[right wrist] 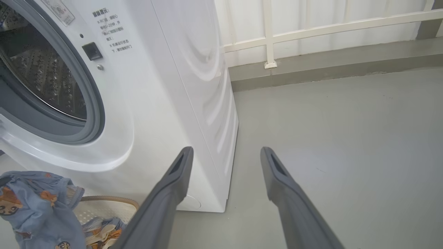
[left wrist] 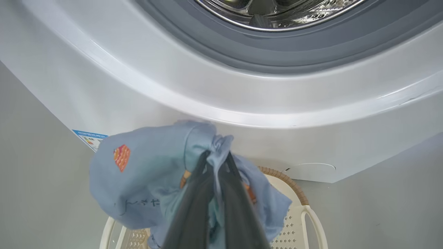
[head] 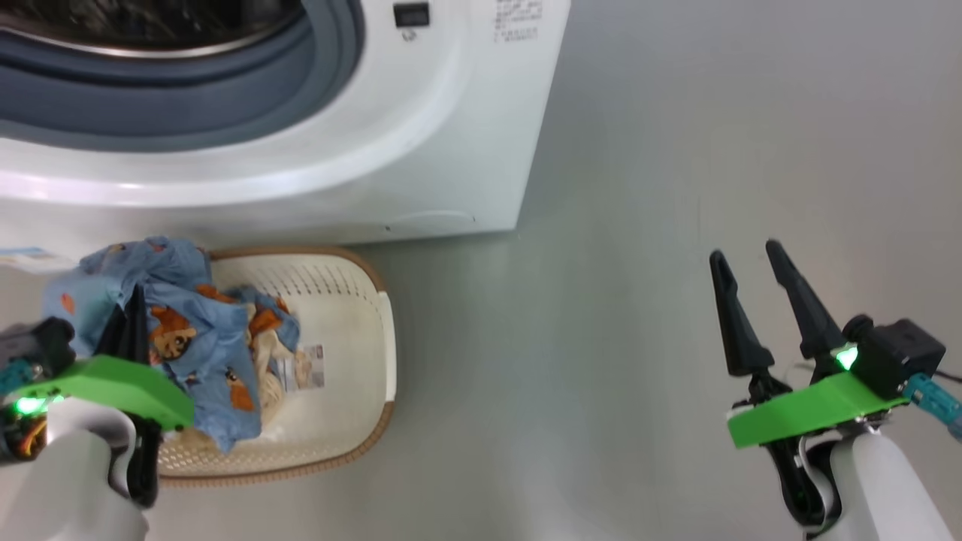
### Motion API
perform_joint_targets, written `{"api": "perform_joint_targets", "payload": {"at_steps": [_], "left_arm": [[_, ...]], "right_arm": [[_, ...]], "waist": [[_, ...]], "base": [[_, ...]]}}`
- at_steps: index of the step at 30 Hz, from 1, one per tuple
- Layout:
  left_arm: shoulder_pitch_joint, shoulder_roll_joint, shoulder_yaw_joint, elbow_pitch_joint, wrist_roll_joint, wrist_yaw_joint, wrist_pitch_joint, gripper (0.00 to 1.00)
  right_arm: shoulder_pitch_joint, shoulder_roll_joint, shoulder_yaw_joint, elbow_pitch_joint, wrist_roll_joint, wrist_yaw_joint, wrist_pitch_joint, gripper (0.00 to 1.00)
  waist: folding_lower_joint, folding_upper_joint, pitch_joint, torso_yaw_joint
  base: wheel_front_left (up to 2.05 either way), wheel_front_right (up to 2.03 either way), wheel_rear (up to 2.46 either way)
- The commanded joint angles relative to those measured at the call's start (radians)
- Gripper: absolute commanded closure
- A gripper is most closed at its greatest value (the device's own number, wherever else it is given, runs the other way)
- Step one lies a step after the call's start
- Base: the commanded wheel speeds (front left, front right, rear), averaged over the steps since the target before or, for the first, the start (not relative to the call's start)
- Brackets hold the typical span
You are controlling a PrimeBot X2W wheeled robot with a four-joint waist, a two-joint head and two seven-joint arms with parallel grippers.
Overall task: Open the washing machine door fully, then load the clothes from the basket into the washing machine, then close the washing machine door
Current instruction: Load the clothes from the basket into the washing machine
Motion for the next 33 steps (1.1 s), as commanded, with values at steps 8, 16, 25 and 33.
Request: {"api": "perform_joint_targets", "payload": {"at_steps": [8, 16, 25, 33], "left_arm": [[0.15, 0.003, 0.142, -0.206, 0.106, -0.009, -0.012, 1.0], [0.296, -0.03, 0.231, -0.406, 0.168, -0.018, -0.012, 1.0], [0.487, -0.076, 0.298, -0.637, 0.21, -0.023, -0.012, 1.0], [0.556, -0.12, 0.324, -0.749, 0.216, -0.025, -0.012, 1.0]], "right_arm": [[0.084, -0.017, 0.009, -0.012, 0.026, 0.002, -0.005, 0.0], [0.118, -0.025, 0.009, -0.01, 0.035, 0.002, -0.005, 0.0], [0.151, -0.031, -0.013, -0.019, 0.042, 0.002, -0.005, 0.0], [0.164, -0.032, -0.033, -0.03, 0.039, 0.002, -0.005, 0.0]], "waist": [[0.0, 0.0, -0.134, 0.015], [0.0, 0.0, -0.186, -0.002], [0.0, 0.0, -0.206, -0.005], [0.0, 0.0, -0.195, 0.002]], "base": [[0.0, 0.0, 0.0], [0.0, 0.0, 0.0], [0.0, 0.0, 0.0], [0.0, 0.0, 0.0]]}}
